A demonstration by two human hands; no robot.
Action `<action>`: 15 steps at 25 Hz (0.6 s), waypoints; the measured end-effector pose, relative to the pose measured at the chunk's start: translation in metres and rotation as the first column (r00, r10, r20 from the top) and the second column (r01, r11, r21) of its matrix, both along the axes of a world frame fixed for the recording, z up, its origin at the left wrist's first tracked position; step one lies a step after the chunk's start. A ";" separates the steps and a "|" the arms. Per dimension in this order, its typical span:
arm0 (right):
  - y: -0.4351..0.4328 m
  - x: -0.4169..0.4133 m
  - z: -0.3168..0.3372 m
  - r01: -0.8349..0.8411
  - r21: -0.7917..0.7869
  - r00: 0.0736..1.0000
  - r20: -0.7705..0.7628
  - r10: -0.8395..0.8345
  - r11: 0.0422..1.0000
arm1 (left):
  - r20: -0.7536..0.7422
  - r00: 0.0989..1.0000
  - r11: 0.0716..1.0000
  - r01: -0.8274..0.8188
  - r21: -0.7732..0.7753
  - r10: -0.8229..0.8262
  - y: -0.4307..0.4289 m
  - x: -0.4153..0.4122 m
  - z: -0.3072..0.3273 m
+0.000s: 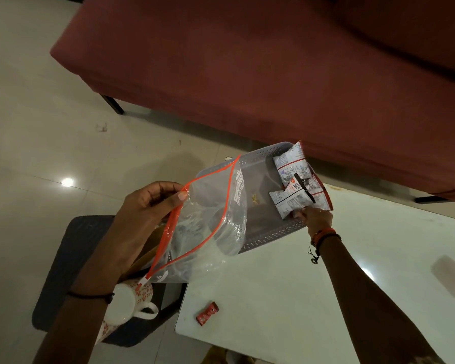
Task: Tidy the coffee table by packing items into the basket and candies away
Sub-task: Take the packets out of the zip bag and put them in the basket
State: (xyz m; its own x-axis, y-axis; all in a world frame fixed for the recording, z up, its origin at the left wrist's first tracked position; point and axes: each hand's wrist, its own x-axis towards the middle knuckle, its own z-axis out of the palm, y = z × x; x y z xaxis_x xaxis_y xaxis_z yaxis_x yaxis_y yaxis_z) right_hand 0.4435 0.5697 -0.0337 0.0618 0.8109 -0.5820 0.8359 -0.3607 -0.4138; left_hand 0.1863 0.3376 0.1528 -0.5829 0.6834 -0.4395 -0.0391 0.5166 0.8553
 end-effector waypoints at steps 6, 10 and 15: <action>-0.036 0.003 0.042 0.011 -0.105 0.943 -0.330 -0.046 0.994 | -0.019 1.000 1.000 0.001 -0.001 -0.001 0.002 0.014 0.008; -0.114 0.005 0.092 -0.480 0.133 0.717 -0.511 0.475 0.867 | -0.025 0.997 0.995 0.074 -0.066 -0.075 0.006 0.040 0.014; -0.178 0.002 0.112 -0.483 0.261 0.716 -0.432 0.549 0.836 | 0.031 0.982 0.974 0.190 -0.123 -0.188 0.013 0.107 0.022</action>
State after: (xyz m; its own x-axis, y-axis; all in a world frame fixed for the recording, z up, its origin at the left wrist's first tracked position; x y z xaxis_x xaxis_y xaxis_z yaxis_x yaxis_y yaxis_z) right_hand 0.4450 0.3922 0.0778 -0.6412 0.6985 -0.3178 0.5637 0.1478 -0.8126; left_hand 0.2936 0.3507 0.1744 -0.4395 0.7196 -0.5377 0.0540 0.6186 0.7838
